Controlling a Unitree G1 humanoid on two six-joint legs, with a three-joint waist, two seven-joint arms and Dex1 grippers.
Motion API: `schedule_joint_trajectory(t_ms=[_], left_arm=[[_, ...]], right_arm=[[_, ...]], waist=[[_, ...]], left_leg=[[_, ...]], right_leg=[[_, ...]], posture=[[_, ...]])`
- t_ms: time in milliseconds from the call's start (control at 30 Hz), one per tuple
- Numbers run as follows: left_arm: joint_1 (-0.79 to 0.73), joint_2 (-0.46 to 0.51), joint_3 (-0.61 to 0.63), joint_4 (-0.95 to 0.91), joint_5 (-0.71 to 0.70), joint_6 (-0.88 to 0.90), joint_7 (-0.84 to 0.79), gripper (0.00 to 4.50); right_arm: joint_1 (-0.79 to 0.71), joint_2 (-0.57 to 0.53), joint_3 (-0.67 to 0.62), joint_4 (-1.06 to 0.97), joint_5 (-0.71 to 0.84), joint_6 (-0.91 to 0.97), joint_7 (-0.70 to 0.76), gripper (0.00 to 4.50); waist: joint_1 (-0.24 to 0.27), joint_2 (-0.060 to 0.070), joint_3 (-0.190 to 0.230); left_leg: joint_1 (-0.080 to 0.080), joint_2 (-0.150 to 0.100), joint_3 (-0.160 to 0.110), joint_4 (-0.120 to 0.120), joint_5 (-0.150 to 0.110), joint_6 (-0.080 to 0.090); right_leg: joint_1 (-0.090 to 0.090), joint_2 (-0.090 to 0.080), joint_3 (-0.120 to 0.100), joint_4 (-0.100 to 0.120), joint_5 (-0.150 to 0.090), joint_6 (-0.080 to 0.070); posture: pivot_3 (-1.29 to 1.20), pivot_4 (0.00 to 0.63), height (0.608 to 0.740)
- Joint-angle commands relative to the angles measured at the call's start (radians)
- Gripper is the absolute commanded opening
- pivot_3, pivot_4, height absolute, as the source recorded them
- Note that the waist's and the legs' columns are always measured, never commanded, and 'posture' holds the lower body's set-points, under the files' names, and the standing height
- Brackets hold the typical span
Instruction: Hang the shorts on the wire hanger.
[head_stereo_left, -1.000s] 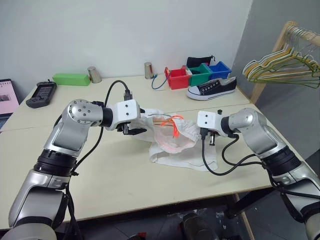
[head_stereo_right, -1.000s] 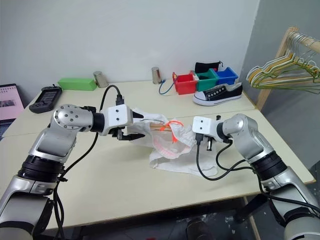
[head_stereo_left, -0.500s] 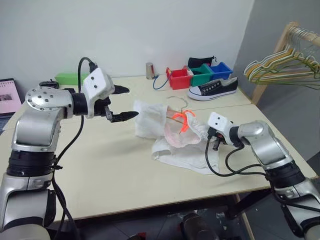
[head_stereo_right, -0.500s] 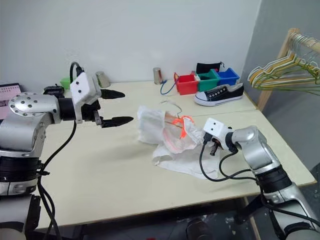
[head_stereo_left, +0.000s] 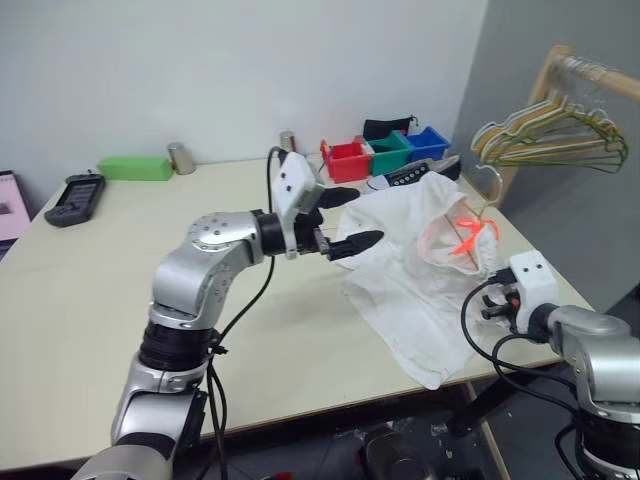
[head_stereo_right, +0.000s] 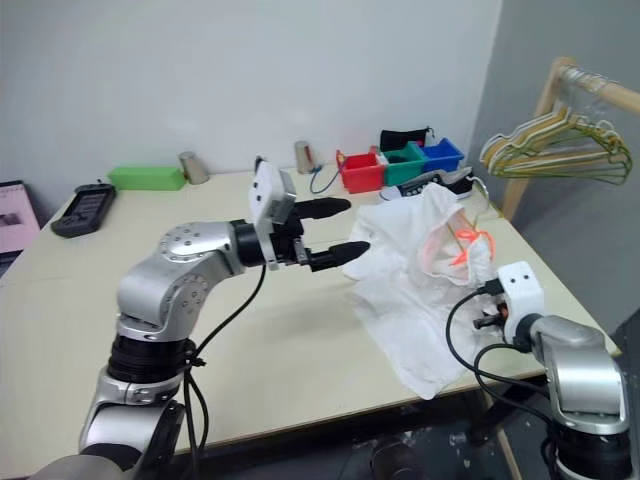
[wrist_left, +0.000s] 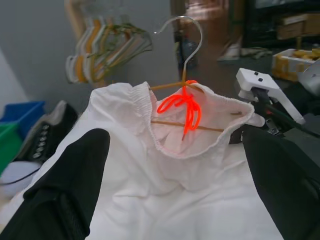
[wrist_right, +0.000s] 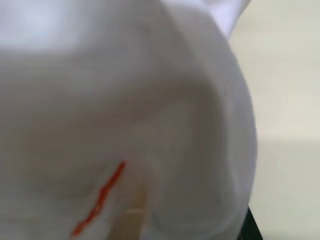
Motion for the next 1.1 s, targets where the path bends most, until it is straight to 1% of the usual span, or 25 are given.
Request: schedule_joint_trajectory(t_ms=[33,167,267,400,500,567,633,800,900,1100], left_arm=[[-0.069,-0.067,-0.029,0.040,0.015,-0.075,0.033,4.49],[-0.110,-0.151,-0.080,0.107,0.040,-0.159,0.038,4.49],[-0.131,-0.210,-0.106,0.151,0.064,-0.227,0.049,4.49],[-0.164,-0.275,-0.123,0.221,0.096,-0.294,0.071,4.49],[-0.167,-0.297,-0.145,0.242,0.119,-0.331,0.067,4.49],[-0.164,-0.307,-0.150,0.241,0.125,-0.336,0.069,4.49],[-0.161,-0.312,-0.149,0.234,0.124,-0.335,0.072,4.49],[-0.150,-0.308,-0.138,0.217,0.122,-0.324,0.080,4.49],[-0.151,-0.304,-0.145,0.218,0.129,-0.328,0.086,4.49],[-0.160,-0.309,-0.143,0.208,0.127,-0.320,0.099,4.49]], right_arm=[[-0.014,0.009,-0.117,-0.064,-0.013,0.061,-0.086,0.00],[-0.067,0.041,-0.204,-0.048,-0.054,0.100,-0.208,0.00],[-0.111,0.044,-0.236,-0.029,-0.077,0.090,-0.282,0.00],[-0.143,0.024,-0.212,-0.004,-0.100,0.028,-0.355,0.00],[-0.153,0.010,-0.175,0.026,-0.126,-0.039,-0.415,0.00],[-0.175,0.027,-0.182,0.045,-0.129,-0.055,-0.446,0.00],[-0.195,0.036,-0.195,0.061,-0.128,-0.068,-0.470,0.00],[-0.263,0.012,-0.239,0.148,-0.122,-0.124,-0.520,0.00],[-0.306,0.018,-0.265,0.184,-0.102,-0.115,-0.529,0.00],[-0.404,0.040,-0.309,0.205,-0.070,-0.039,-0.534,0.00]], waist=[[-0.030,0.003,-0.003],[-0.087,0.004,-0.005],[-0.124,0.005,-0.006],[-0.168,0.005,-0.006],[-0.196,0.003,-0.005],[-0.209,0.003,-0.005],[-0.224,0.003,-0.005],[-0.232,0.003,-0.005],[-0.229,0.002,-0.005],[-0.228,0.002,-0.005]], left_leg=[[0.001,0.000,0.000,0.000,0.000,0.000],[0.002,0.000,0.001,-0.001,0.000,0.000],[0.002,0.000,0.002,-0.003,-0.001,0.000],[0.004,0.000,0.003,-0.005,-0.002,0.000],[0.013,0.000,0.006,-0.010,-0.003,0.000],[0.020,0.000,0.007,-0.016,-0.003,0.000],[0.022,0.000,0.007,-0.017,-0.003,-0.001],[0.023,0.000,0.007,-0.017,-0.004,-0.001],[0.024,0.000,0.007,-0.017,-0.004,-0.001],[0.026,0.000,0.007,-0.017,-0.005,-0.001]], right_leg=[[0.002,0.000,0.000,-0.002,0.000,0.000],[0.004,0.000,-0.001,-0.004,-0.001,0.001],[0.004,-0.001,-0.001,-0.004,-0.004,0.001],[0.005,-0.001,0.000,-0.004,-0.006,0.001],[0.011,-0.002,0.000,-0.005,-0.009,0.000],[0.016,-0.003,0.000,-0.007,-0.012,-0.001],[0.017,-0.003,0.000,-0.007,-0.013,-0.002],[0.019,-0.003,0.001,-0.008,-0.015,-0.001],[0.021,-0.003,0.000,-0.009,-0.015,-0.001],[0.023,-0.003,0.000,-0.010,-0.015,-0.001]], posture=[[-0.54,0.000,0.740],[-0.57,0.000,0.740],[-0.59,0.000,0.740],[-0.59,0.000,0.740],[-0.58,0.000,0.740],[-0.58,0.000,0.740],[-0.57,0.000,0.740],[-0.56,0.000,0.740],[-0.55,0.000,0.740],[-0.55,0.000,0.740]])
